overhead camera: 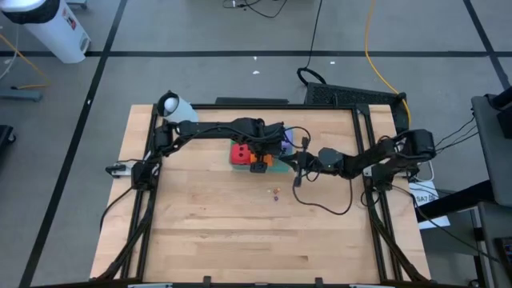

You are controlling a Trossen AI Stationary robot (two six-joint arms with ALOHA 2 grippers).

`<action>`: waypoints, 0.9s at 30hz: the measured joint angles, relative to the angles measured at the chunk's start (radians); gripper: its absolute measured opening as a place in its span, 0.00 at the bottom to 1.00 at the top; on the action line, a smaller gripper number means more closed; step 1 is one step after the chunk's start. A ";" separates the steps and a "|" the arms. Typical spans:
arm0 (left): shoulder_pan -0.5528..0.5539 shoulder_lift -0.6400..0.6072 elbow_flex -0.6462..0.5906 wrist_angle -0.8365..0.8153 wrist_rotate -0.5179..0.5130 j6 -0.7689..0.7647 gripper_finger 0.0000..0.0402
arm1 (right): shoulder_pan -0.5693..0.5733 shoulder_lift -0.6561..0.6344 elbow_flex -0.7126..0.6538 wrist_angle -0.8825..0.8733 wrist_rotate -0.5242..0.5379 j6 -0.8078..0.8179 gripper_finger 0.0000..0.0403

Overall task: Pick & Place Dice
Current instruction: Put the large orange dice into the blue bin

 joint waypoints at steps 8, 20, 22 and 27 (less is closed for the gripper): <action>0.000 -0.001 -0.002 0.000 0.005 0.003 1.00 | -0.001 0.114 0.129 -0.008 0.026 -0.054 0.00; 0.000 -0.002 -0.003 0.007 0.022 0.003 1.00 | -0.004 0.125 0.145 -0.002 0.026 -0.065 0.00; -0.001 -0.002 -0.003 0.008 0.024 0.002 1.00 | -0.006 0.125 0.145 -0.004 0.026 -0.065 0.00; -0.011 -0.002 -0.004 0.008 0.018 0.018 1.00 | -0.021 0.123 0.159 -0.044 -0.028 -0.047 0.00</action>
